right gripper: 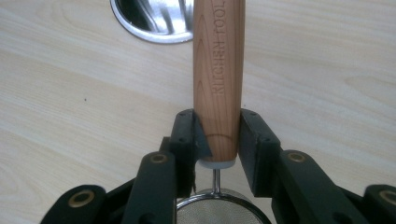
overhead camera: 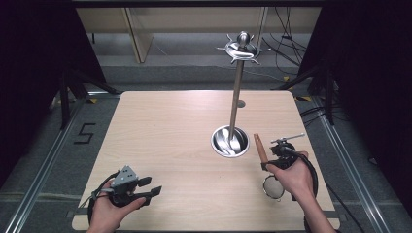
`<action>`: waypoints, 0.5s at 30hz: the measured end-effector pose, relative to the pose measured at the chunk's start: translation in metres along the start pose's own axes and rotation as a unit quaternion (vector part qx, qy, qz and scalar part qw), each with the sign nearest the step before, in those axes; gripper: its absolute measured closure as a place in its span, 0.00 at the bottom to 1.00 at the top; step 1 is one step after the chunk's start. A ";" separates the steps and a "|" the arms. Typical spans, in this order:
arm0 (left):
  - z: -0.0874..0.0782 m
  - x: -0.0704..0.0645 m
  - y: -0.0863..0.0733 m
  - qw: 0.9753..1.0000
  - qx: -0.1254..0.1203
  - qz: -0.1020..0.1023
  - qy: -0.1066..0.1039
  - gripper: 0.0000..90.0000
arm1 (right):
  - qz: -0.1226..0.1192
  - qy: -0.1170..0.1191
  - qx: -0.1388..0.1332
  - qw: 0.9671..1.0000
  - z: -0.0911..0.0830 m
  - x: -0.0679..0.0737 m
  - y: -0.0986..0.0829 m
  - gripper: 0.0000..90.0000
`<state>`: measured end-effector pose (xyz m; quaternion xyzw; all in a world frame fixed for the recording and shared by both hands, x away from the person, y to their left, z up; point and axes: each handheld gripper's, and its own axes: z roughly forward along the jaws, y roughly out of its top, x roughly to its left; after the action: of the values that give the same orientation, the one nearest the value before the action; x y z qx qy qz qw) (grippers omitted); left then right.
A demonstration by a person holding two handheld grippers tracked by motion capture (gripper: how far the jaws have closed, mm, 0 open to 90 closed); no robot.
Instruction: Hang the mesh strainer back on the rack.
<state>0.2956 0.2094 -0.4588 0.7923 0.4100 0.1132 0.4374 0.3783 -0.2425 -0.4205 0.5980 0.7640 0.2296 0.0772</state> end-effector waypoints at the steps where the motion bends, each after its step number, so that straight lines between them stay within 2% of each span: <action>1: 0.000 0.000 0.000 1.000 0.000 0.000 0.000 0.50 | -0.006 0.001 -0.006 1.000 -0.001 -0.001 0.000 0.77; 3: 0.000 0.000 0.000 1.000 0.000 0.000 0.000 0.50 | 0.001 -0.001 -0.011 1.000 -0.001 0.000 0.000 0.77; 5: 0.000 0.000 0.000 1.000 0.000 0.000 -0.001 0.50 | -0.004 0.023 -0.027 0.999 -0.003 -0.004 0.001 0.77; 7: 0.000 0.000 0.000 1.000 -0.001 -0.001 -0.001 0.50 | 0.000 0.028 -0.033 0.999 -0.006 -0.005 0.002 0.77; 8: 0.000 0.000 0.000 1.000 0.001 -0.001 -0.001 0.50 | -0.020 0.019 -0.047 0.999 -0.006 -0.008 0.003 0.77; 9: 0.001 0.000 0.000 1.000 0.000 -0.003 -0.002 0.50 | -0.032 0.021 -0.057 0.998 -0.007 -0.010 0.002 0.77; 10: 0.001 0.000 0.000 1.000 0.000 -0.003 -0.002 0.50 | -0.033 -0.008 -0.055 0.998 -0.009 -0.010 0.002 0.77; 15: 0.000 0.000 0.000 1.000 0.003 -0.001 0.001 0.50 | -0.032 -0.003 -0.061 0.998 -0.010 -0.014 0.002 0.77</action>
<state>0.2957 0.2090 -0.4586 0.7930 0.4115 0.1119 0.4350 0.3804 -0.2582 -0.4128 0.5679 0.7670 0.2720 0.1230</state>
